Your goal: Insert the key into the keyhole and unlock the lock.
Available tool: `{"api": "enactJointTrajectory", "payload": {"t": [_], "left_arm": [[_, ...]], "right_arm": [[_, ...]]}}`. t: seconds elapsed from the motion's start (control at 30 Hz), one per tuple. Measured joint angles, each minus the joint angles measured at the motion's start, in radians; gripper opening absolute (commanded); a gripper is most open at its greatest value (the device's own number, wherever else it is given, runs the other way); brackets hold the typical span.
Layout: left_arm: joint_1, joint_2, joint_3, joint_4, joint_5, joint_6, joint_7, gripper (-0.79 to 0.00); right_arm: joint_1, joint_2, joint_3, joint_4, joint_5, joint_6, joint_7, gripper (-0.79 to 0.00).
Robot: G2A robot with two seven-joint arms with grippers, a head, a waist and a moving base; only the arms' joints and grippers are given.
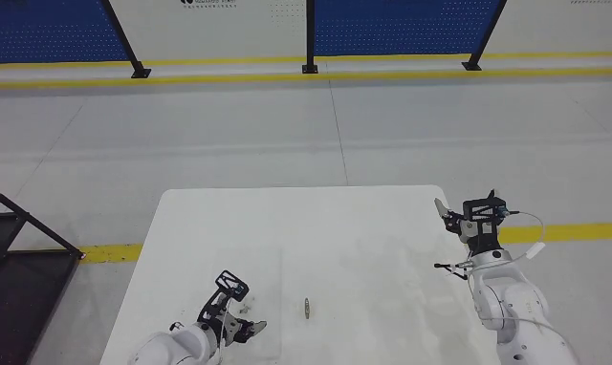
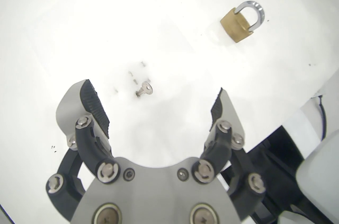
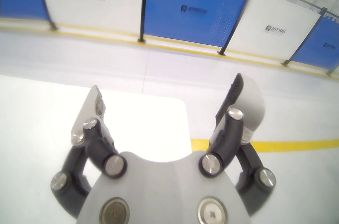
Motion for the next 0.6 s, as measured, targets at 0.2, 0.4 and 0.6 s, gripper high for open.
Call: {"api": "enactJointTrajectory", "payload": {"t": [0.2,0.4,0.6], "left_arm": [[-0.024,-0.003,0.052,0.041,0.091,0.06,0.03,-0.123],[-0.039,-0.004,0.089,0.06,0.211,0.115,0.045,-0.252],[-0.061,-0.005,0.11,0.081,0.234,0.116,0.04,-0.299]], "right_arm": [[0.0,0.0,0.0,0.0,0.0,0.0,0.0,0.0],[0.0,0.0,0.0,0.0,0.0,0.0,0.0,0.0],[0.0,0.0,0.0,0.0,0.0,0.0,0.0,0.0]]}}
